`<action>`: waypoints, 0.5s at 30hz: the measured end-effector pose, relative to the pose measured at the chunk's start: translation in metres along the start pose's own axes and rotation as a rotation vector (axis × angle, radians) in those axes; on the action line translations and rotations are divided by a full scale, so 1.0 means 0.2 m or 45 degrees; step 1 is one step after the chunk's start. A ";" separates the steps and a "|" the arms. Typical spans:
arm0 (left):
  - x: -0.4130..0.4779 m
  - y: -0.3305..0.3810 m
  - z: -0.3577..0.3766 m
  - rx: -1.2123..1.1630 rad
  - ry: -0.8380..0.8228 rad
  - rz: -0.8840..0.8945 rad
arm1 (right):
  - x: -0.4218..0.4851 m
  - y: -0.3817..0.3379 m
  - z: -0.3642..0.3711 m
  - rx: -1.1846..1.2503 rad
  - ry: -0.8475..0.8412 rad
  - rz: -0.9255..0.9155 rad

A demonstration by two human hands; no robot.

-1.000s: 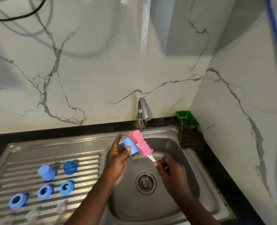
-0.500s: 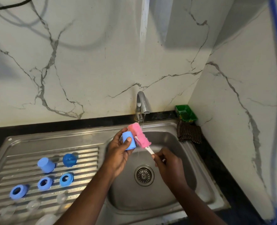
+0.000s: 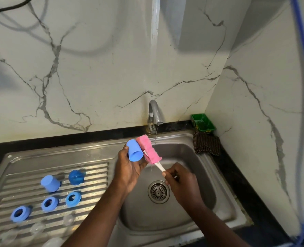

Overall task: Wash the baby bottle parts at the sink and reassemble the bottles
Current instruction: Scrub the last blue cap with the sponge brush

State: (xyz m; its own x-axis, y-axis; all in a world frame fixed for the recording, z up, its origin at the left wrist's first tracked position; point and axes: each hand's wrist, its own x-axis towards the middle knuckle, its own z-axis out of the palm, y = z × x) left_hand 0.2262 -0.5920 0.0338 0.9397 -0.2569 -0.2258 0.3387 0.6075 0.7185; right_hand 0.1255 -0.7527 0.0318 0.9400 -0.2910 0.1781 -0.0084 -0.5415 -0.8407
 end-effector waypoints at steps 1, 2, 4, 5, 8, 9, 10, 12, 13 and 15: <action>0.00 0.00 0.01 0.004 -0.002 -0.006 | 0.00 0.00 0.00 0.025 -0.024 0.013; 0.00 0.00 0.01 0.010 -0.015 -0.008 | 0.00 0.00 0.00 0.042 -0.043 0.023; 0.01 0.00 0.02 0.039 -0.017 -0.003 | 0.00 -0.01 0.00 0.048 -0.035 0.038; 0.02 -0.01 0.03 0.045 -0.003 -0.007 | 0.00 -0.01 -0.01 0.055 -0.021 0.044; 0.05 -0.02 0.02 0.054 0.177 -0.042 | 0.01 -0.02 -0.04 0.100 -0.061 0.021; 0.06 -0.02 0.01 0.031 0.232 -0.062 | 0.01 -0.02 -0.05 0.086 -0.096 -0.006; 0.07 -0.01 0.00 -0.001 0.270 -0.100 | 0.01 -0.03 -0.05 0.046 -0.106 -0.035; 0.07 0.00 -0.01 -0.053 0.298 -0.177 | 0.01 -0.02 -0.08 -0.004 -0.058 -0.048; 0.08 0.00 -0.02 -0.084 0.308 -0.196 | 0.02 -0.01 -0.09 -0.009 -0.022 -0.027; 0.08 0.00 -0.03 -0.109 0.344 -0.191 | 0.03 0.01 -0.14 0.002 0.022 0.013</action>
State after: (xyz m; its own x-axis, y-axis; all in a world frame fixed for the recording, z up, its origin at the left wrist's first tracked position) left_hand 0.2418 -0.5928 0.0264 0.8537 -0.1466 -0.4996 0.4665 0.6418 0.6087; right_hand 0.1209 -0.7772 0.0446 0.9338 -0.3101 0.1785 -0.0174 -0.5375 -0.8431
